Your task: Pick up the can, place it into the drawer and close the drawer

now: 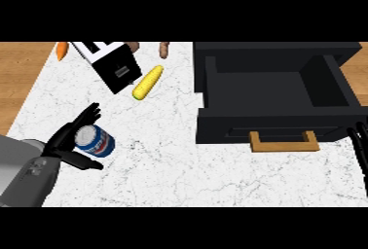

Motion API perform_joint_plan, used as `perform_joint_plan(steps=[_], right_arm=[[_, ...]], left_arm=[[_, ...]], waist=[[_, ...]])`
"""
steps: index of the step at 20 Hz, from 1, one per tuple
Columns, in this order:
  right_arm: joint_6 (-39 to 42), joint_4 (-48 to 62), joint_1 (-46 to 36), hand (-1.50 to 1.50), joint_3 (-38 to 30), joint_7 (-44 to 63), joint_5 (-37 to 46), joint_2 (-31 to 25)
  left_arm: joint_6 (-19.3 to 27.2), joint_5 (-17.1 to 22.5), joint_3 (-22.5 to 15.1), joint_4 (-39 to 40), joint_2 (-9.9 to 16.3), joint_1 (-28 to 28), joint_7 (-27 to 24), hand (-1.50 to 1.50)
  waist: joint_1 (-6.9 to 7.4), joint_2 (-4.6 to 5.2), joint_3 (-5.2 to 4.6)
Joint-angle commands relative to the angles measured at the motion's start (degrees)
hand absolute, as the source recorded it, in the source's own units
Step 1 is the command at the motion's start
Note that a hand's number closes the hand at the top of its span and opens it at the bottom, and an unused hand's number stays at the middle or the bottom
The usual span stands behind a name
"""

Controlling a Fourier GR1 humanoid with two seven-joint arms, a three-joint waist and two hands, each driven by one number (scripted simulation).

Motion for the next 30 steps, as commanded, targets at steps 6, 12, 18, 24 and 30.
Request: perform_joint_plan(steps=[6, 12, 18, 24, 30], right_arm=[[0.37, -3.12, 0.18, -1.5, -0.17, 3.19, -1.67, 0.11], [1.76, -4.44, 3.42, -1.5, -1.08, 1.74, -2.87, 0.58], [0.25, -1.21, 4.49, -1.5, 0.7, -3.56, -0.89, 1.68], [2.44, -0.71, 1.0, -1.5, -5.3, 0.76, -6.05, -1.86], [2.38, -3.27, 4.33, -1.5, -2.92, -0.05, -4.66, 0.33]], left_arm=[[-2.63, -1.37, -0.96, 4.68, -0.75, -2.71, -5.48, -1.5], [-3.61, -0.11, -1.65, 0.54, -3.18, -2.24, -2.56, -1.5], [-5.26, 0.96, -2.12, -1.57, -4.87, -1.52, -2.39, 1.5], [-8.8, 2.84, -2.42, -4.49, -5.36, -0.77, -0.76, 1.5], [0.67, 8.36, 1.07, -12.41, -10.26, 2.47, 6.14, 1.5]], waist=[[-0.61, 0.24, -0.07], [0.03, -0.08, 0.02], [0.24, -0.15, 0.06], [0.42, -0.16, 0.06], [0.99, -0.46, 0.11]])
